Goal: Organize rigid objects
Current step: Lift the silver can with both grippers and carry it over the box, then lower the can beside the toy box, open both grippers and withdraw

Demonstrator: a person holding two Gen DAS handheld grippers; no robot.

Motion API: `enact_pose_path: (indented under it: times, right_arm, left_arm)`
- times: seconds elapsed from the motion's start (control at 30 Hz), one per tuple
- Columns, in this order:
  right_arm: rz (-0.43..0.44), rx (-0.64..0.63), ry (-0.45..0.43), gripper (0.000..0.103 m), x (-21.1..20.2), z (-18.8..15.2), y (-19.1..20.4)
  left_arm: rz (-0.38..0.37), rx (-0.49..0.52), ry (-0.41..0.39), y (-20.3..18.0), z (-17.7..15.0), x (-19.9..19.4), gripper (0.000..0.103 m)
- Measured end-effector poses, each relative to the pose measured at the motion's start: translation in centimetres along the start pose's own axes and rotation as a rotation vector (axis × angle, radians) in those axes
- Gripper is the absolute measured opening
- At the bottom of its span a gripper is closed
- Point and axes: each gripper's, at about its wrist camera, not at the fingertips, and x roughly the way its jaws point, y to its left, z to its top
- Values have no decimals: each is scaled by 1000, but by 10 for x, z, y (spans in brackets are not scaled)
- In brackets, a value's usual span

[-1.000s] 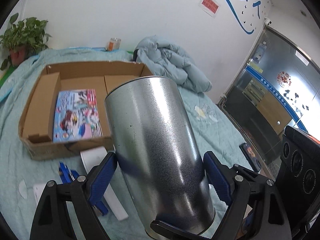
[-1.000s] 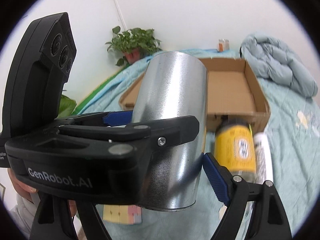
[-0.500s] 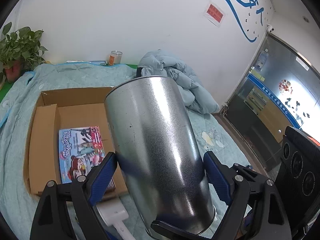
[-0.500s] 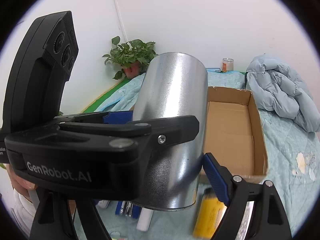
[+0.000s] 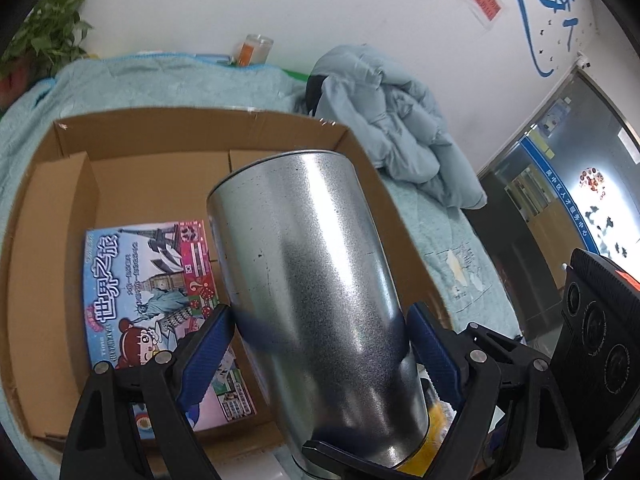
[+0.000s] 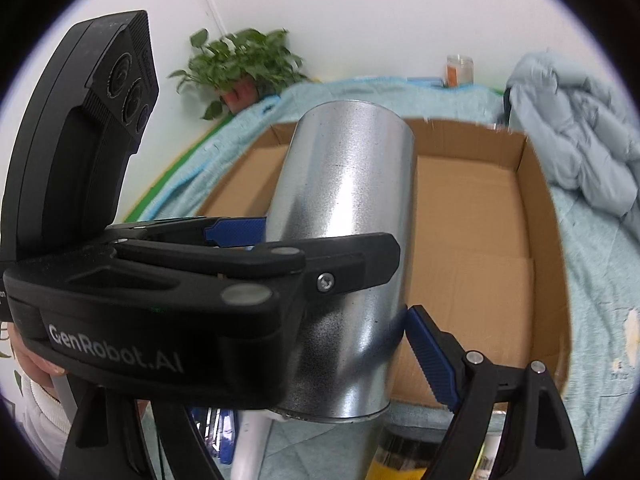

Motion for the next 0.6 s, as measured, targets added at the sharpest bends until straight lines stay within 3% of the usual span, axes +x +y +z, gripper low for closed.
enact_pose_path:
  times: [0.37,0.5,0.6]
  right_arm:
    - [35,107,159,84,54,-11,-33]
    - [103,200,193,85,66,-16,-48]
    - [104,229,191,85,65,-19,-50]
  left_arm:
    - [6,-75,161,29,-8,73,86]
    - [44,-54,129,28,-15,72,84]
    - [50,-72,100,33,-16,58,85]
